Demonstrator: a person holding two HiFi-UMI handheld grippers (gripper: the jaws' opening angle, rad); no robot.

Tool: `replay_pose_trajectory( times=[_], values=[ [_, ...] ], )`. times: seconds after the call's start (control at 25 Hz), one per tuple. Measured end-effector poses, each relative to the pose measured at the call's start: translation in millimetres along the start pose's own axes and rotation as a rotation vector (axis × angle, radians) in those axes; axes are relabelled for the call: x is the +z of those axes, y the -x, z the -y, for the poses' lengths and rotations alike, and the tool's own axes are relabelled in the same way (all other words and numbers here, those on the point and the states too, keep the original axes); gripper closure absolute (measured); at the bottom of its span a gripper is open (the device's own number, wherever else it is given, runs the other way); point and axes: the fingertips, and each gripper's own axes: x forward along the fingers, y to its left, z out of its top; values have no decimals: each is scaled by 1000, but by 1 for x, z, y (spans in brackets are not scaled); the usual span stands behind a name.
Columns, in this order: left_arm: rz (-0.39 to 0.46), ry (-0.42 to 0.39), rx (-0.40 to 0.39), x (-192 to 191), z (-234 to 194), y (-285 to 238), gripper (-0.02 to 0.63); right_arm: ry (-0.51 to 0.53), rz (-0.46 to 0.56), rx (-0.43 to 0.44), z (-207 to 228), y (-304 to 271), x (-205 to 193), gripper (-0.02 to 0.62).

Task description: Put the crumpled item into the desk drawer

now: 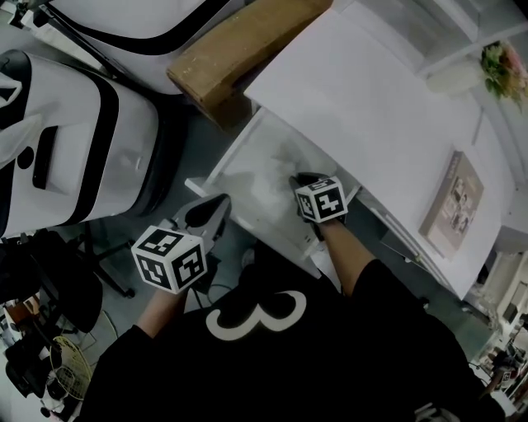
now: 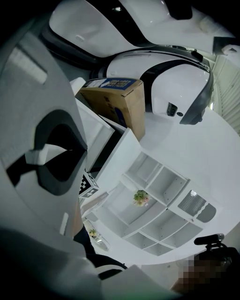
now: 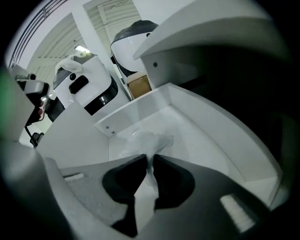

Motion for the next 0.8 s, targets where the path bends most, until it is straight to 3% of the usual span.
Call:
replay_pose_trajectory(
  times=[0.44,0.8],
  values=[
    [-11,17,10,0,-16,-9,597,-71,-53,-47,19,-30,-16,530],
    [-2,1,17,10,-24,-11,597,-95,-50,-62,21,-29,-17,437]
  ],
)
